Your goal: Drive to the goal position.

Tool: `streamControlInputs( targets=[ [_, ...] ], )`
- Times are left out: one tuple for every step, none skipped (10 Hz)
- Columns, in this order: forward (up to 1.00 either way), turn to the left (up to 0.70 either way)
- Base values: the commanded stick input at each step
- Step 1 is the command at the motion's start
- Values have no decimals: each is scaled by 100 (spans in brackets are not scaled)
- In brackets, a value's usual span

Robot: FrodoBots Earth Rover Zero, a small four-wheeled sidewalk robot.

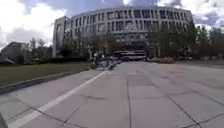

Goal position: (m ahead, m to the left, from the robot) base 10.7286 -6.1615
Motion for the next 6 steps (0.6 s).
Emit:
streamControlInputs(
  targets=[
    [70,0],
    [70,0],
    [70,0],
    [70,0],
    [70,0],
    [70,0]
  ],
)
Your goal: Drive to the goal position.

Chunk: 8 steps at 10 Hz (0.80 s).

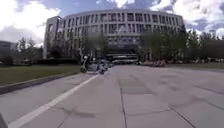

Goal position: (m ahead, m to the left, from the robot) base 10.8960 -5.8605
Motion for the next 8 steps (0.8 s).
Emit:
streamControlInputs(
  targets=[
    [70,0],
    [70,0],
    [70,0],
    [70,0],
    [70,0],
    [70,0],
    [70,0],
    [70,0]
  ],
)
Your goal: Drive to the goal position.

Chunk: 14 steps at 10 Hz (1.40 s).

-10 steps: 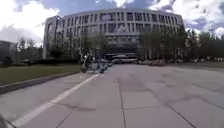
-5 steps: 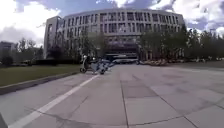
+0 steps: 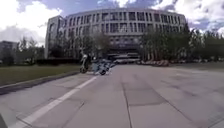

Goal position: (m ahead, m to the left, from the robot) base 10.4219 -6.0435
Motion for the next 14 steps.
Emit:
streamControlInputs(
  targets=[
    [70,0],
    [70,0],
    [70,-4],
    [70,-23],
    [70,-35],
    [70,-35],
    [70,-35],
    [70,-35],
    [70,-35],
    [70,-35],
    [70,-35],
    [70,-35],
    [70,-35],
    [70,-26]
  ],
)
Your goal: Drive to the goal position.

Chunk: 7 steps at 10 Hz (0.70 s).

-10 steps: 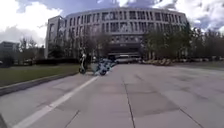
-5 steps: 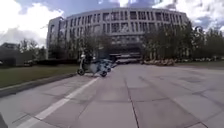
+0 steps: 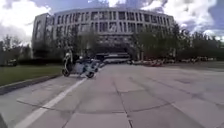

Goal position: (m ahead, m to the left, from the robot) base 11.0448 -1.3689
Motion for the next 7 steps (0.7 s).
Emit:
streamControlInputs(
  targets=[
    [70,-31],
    [70,-30],
    [70,-22],
    [70,-14],
    [70,-3],
    [70,0],
    [70,0]
  ],
)
